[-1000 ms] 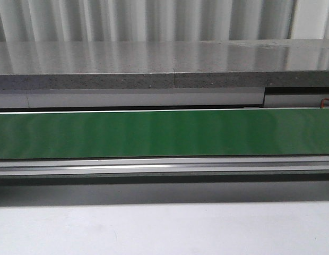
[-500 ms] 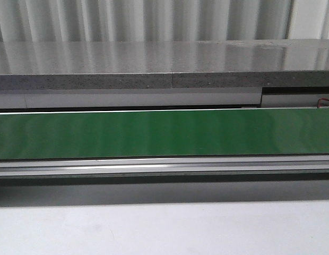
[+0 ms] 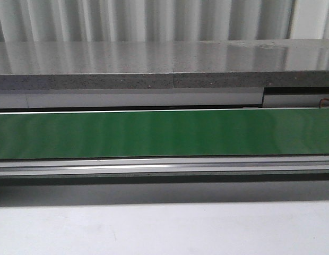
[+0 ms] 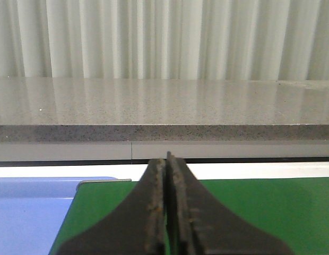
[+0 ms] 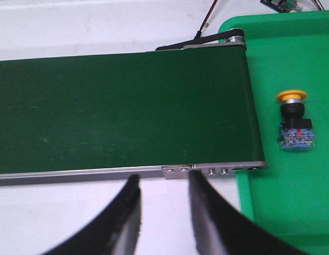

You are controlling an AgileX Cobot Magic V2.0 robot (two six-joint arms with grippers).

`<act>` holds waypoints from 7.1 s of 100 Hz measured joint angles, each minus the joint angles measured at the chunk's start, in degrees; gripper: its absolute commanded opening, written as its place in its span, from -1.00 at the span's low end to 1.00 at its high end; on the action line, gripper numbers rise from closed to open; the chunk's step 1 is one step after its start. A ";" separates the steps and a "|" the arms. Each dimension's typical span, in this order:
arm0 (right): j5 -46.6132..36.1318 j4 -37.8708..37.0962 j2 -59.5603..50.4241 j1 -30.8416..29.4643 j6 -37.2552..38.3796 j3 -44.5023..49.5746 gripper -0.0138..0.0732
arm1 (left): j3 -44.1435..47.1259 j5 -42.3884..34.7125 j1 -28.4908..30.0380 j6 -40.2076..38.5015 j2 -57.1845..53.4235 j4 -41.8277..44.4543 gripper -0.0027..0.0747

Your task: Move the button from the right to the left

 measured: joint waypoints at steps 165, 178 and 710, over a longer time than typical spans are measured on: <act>-5.63 0.76 51.29 -25.86 -11.96 -20.59 0.78 | 0.00 0.00 0.00 0.00 0.00 0.00 -0.98; -6.60 0.76 54.40 -25.86 -12.39 -20.59 0.78 | 0.00 0.00 0.00 0.00 0.00 0.00 -0.98; -8.57 11.58 -19.03 1.16 -20.13 11.28 -0.84 | -42.15 44.99 0.00 0.00 34.53 0.00 -0.98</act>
